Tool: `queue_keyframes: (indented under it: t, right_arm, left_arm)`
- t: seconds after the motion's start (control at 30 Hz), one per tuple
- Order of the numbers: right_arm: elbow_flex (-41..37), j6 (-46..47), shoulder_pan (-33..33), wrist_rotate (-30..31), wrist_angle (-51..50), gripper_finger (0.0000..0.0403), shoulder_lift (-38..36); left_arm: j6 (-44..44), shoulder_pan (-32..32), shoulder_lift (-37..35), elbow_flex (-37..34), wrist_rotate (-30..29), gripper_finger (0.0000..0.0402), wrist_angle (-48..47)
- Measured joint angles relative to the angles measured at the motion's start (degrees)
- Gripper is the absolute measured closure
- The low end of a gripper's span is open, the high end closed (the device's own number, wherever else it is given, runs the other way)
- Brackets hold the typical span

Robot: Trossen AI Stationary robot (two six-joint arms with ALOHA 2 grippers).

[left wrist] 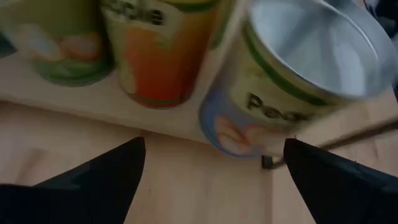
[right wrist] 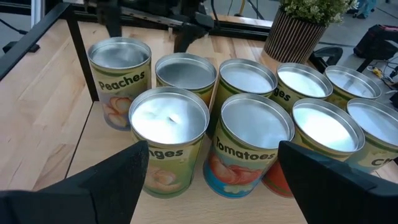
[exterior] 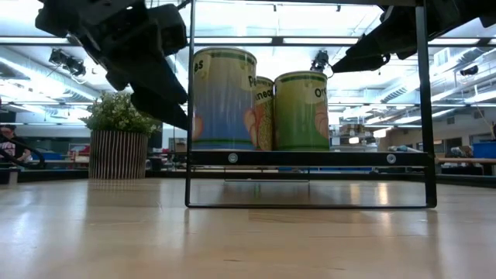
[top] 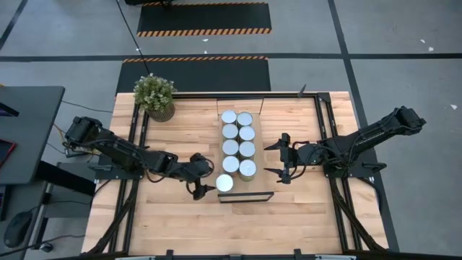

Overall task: Pick and place cans onto a shelf
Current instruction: Put the canned peaches on the shelf, then return to Home Position

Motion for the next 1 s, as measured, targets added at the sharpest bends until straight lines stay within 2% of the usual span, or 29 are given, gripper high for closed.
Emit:
queue_keyframes:
  t: [0.2,0.6,0.73,1.0]
  right_arm:
    - [0.0,-0.02,0.0,0.0,0.19,0.0037,0.0]
    - [-0.01,-0.02,0.0,0.0,0.15,0.0037,0.0]
    - [0.0,0.07,0.0,0.0,-0.66,0.0037,0.0]
    - [-0.48,1.05,0.0,-2.43,-4.41,0.0037,-0.77]
  left_arm:
    - [-2.44,0.53,0.87,0.0,-3.86,0.0014,2.56]
    - [-2.35,0.51,1.29,0.0,-4.05,0.0014,5.26]
    - [1.05,0.51,1.27,0.0,-3.62,0.0014,5.35]
    - [7.1,2.46,-7.96,-0.02,-4.26,0.0014,1.1]
